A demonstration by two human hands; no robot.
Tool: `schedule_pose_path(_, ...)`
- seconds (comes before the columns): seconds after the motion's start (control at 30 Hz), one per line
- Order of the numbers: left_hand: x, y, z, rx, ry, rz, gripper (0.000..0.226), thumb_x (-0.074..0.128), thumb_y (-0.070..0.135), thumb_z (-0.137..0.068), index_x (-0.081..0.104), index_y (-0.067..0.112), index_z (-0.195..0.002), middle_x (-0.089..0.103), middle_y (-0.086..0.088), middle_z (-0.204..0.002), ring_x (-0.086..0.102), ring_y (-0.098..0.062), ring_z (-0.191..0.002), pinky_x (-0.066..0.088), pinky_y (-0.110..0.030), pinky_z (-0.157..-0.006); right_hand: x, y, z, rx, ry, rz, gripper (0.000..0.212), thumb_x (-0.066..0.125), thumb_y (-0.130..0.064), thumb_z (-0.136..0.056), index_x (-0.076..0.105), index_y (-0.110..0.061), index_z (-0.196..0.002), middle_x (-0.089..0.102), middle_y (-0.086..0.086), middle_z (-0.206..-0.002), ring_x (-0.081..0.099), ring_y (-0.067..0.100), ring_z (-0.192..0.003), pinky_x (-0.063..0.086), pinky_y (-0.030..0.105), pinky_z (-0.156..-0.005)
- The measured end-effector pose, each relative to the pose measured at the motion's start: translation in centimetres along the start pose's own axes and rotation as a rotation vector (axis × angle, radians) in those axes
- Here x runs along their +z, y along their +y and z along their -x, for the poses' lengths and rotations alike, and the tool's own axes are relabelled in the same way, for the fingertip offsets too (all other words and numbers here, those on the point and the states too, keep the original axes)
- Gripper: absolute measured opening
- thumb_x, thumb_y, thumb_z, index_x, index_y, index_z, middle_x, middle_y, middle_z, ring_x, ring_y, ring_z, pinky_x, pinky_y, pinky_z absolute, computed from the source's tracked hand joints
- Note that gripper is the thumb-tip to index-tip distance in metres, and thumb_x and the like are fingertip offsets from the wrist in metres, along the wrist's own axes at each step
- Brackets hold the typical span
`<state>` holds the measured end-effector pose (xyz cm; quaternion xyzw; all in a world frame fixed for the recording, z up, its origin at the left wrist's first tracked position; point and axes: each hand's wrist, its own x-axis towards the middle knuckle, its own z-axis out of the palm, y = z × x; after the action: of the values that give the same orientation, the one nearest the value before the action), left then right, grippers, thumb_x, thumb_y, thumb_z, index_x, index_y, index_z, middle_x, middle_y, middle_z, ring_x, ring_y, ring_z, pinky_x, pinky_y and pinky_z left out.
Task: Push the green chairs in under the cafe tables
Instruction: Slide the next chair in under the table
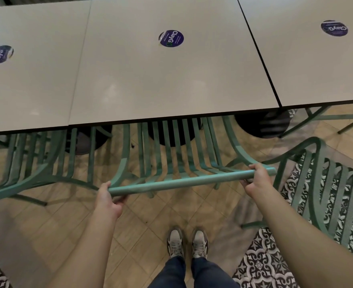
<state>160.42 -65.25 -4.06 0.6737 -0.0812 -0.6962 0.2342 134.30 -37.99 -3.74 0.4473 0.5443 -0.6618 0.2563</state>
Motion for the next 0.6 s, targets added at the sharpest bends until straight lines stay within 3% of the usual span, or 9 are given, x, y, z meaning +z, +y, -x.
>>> schedule_pose_path(0.1,-1.0,-0.8,0.4,0.039,-0.086,-0.009,0.063,0.061,0.048,-0.088,0.042,0.015,-0.139,0.05,-0.017,-0.129,0.058,-0.034,-0.104,0.054,-0.045,-0.076,-1.4,0.5,0.4,-0.061,-0.104,-0.008,0.057,0.063,-0.033,-0.089,0.04,-0.017,-0.138,0.055,0.012,-0.124,0.058,0.027,-0.11,0.052,0.041,-0.093)
schedule_pose_path(0.2,-1.4,-3.5,1.8,0.076,-0.208,-0.206,0.065,0.059,0.053,-0.087,0.041,0.019,-0.14,0.048,-0.014,-0.133,0.055,-0.033,-0.114,0.052,-0.05,-0.081,-3.9,1.6,0.9,-0.136,-0.187,-0.059,0.066,0.053,-0.057,-0.088,0.04,-0.022,-0.142,0.051,0.009,-0.137,0.055,0.026,-0.118,0.052,0.04,-0.083)
schedule_pose_path(0.33,-0.8,-9.5,3.8,0.107,-0.395,-0.603,0.047,0.059,0.047,-0.088,0.049,0.025,-0.128,0.049,-0.008,-0.134,0.051,-0.032,-0.119,0.051,-0.053,-0.086,-8.9,3.8,1.4,-0.153,-0.145,-0.136,0.075,0.04,-0.061,-0.092,0.022,-0.016,-0.15,0.035,0.016,-0.149,0.038,0.034,-0.135,0.033,0.048,-0.11)
schedule_pose_path(0.43,0.8,-13.6,5.2,0.106,-0.546,-0.836,0.051,0.06,0.047,-0.087,0.048,0.024,-0.131,0.053,-0.004,-0.132,0.054,-0.024,-0.113,0.055,-0.043,-0.074,-14.4,5.6,1.1,-0.167,-0.063,-0.187,0.076,0.042,-0.063,-0.09,0.02,-0.024,-0.152,0.035,0.018,-0.149,0.041,0.035,-0.132,0.036,0.048,-0.107)
schedule_pose_path(0.6,4.0,-20.0,7.6,0.087,-0.682,-1.112,0.055,0.06,0.045,-0.089,0.046,0.019,-0.136,0.055,-0.005,-0.131,0.055,-0.026,-0.114,0.049,-0.052,-0.09,-24.9,8.0,1.6,-0.175,0.129,-0.335,0.071,0.04,-0.059,-0.093,0.025,-0.02,-0.15,0.035,0.021,-0.147,0.039,0.037,-0.133,0.034,0.051,-0.109)
